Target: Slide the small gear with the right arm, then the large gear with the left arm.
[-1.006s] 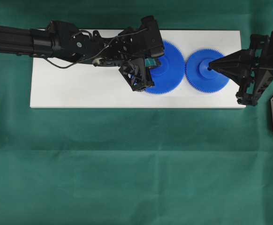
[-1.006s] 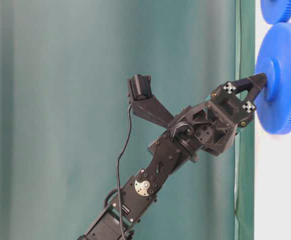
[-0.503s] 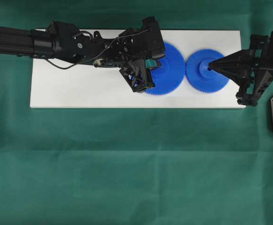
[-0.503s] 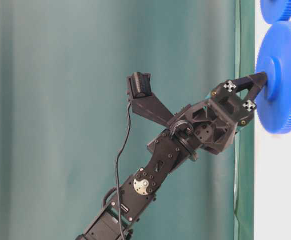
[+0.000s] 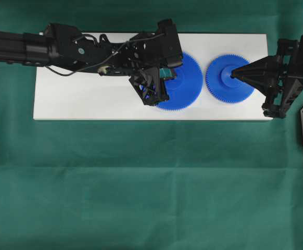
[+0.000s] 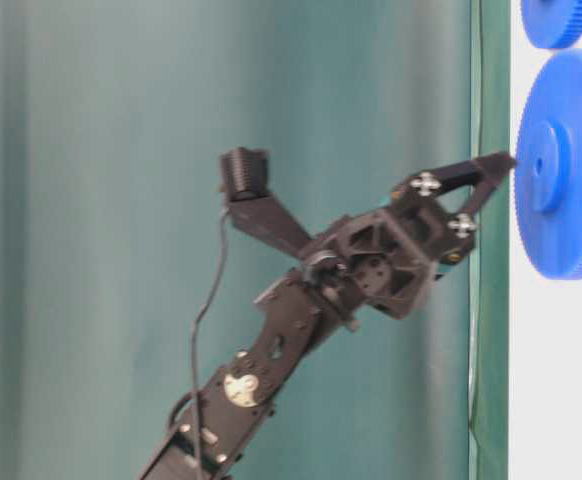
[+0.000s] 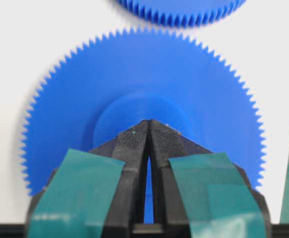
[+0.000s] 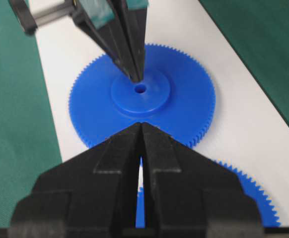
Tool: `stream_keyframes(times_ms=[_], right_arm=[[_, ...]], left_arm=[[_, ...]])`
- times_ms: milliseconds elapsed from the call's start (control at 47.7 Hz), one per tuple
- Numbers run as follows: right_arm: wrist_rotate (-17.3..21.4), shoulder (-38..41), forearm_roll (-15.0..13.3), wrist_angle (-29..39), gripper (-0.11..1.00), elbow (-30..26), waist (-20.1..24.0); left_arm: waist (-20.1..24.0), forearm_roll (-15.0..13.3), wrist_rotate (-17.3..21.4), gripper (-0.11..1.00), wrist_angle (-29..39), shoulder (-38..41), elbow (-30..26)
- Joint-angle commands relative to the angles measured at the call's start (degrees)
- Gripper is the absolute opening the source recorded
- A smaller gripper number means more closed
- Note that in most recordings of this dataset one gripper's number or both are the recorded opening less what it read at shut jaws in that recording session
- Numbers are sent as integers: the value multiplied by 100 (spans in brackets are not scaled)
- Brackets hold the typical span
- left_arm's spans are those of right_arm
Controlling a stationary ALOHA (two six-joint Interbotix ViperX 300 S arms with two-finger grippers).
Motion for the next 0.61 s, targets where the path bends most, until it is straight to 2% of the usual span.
stream_keyframes(times_ms=[0, 230, 587], right_arm=[[9, 0, 0, -53, 51, -62, 26], [18, 0, 0, -62, 51, -70, 62], [18, 0, 0, -53, 51, -70, 70]], left_arm=[[9, 9, 62, 0, -35, -360, -44], [9, 9, 202, 0, -18, -729, 88], [0, 9, 193, 0, -35, -1063, 413]])
